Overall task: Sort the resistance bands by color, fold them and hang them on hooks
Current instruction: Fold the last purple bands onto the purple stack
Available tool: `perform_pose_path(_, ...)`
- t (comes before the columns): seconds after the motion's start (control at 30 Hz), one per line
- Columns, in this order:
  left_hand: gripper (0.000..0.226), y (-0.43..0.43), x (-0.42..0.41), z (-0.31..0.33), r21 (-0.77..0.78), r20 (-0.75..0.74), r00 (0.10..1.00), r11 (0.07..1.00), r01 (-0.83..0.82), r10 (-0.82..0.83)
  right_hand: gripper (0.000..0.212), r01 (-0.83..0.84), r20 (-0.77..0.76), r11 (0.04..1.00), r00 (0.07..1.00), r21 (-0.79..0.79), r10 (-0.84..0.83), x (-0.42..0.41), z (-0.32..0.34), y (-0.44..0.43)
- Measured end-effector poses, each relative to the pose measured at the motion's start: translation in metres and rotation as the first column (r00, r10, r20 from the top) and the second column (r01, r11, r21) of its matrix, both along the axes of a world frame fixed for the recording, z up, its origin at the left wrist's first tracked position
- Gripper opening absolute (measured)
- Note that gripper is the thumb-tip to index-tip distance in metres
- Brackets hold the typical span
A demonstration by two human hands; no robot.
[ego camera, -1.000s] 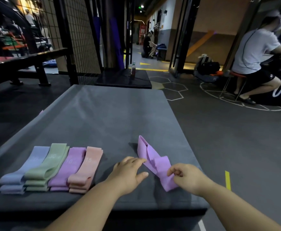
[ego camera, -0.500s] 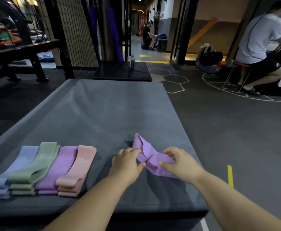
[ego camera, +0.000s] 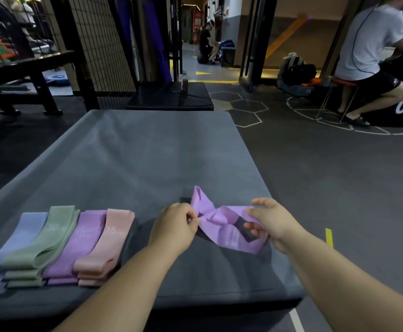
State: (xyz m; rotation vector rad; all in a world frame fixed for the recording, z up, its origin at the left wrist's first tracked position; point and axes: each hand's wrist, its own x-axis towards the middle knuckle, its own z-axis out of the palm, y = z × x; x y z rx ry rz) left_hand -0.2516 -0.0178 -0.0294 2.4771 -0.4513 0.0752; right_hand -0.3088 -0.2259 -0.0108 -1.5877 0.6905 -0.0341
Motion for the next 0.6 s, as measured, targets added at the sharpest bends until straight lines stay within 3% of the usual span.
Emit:
perform_pose_path(0.17, 0.017, 0.019, 0.003, 0.021, 0.042, -0.013, 0.998, 0.997, -0.061, 0.062, 0.030, 0.056, 0.044, 0.986, 0.997, 0.158, -0.064, -0.005, 0.007, -0.001)
perform_pose_path(0.33, 0.015, 0.037, 0.001, 0.029, 0.189, -0.042, 0.995, 0.979, -0.081, 0.091, 0.021, 0.059, 0.002, 0.996, 0.998, 0.062, -0.060, -0.008, 0.007, -0.001)
perform_pose_path(0.43, 0.008, 0.045, -0.001, 0.032, 0.249, -0.067, 0.993, 0.965, -0.081, 0.100, 0.009, 0.003, -0.044, 0.991, 0.999, -0.133, -0.008, -0.010, 0.010, -0.004)
perform_pose_path(0.47, 0.007, 0.046, -0.002, 0.032, 0.262, -0.081, 0.992, 0.962, -0.072, 0.097, 0.009, -0.062, -0.114, 0.958, 0.993, -0.279, 0.031, -0.012, 0.009, -0.005)
perform_pose_path(0.53, 0.005, 0.048, -0.004, 0.030, 0.253, -0.111, 0.990, 0.966, -0.058, 0.089, 0.015, -0.255, -0.301, 0.788, 0.949, -0.561, 0.094, -0.013, 0.009, -0.007)
perform_pose_path(0.6, 0.008, 0.048, -0.006, 0.028, 0.232, -0.099, 0.993, 0.972, -0.042, 0.066, 0.020, -0.315, -0.348, 0.657, 0.934, -0.685, 0.085, -0.016, 0.011, -0.006)
